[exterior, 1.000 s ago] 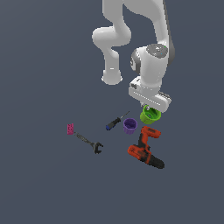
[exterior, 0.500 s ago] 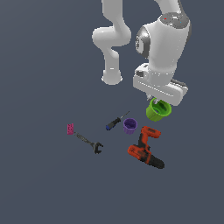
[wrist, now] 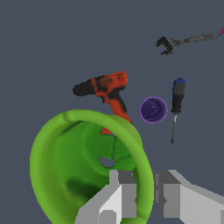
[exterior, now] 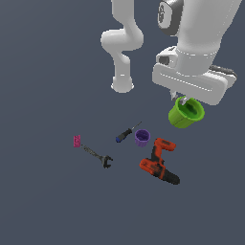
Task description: Pick up a designated object from a clutter of objects.
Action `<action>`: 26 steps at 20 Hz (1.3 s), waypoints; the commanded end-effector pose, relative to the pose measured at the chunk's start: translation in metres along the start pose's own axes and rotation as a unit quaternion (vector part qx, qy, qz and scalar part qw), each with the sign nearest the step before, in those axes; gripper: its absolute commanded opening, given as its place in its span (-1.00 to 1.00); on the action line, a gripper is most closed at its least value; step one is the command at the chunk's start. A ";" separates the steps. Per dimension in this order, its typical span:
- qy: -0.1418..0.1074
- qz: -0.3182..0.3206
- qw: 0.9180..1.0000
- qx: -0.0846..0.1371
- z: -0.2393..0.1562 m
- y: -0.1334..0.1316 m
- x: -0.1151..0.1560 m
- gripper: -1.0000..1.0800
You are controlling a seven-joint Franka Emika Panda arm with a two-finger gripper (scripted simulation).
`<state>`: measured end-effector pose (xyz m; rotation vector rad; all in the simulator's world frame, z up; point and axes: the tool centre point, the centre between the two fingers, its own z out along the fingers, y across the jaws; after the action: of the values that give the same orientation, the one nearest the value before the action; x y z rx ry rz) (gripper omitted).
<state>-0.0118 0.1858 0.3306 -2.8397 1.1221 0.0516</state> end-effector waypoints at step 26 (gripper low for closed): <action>-0.001 0.000 1.000 0.001 -0.126 -0.060 0.031 -1.00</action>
<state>0.0508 0.1959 0.4549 -2.8386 1.1219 0.0549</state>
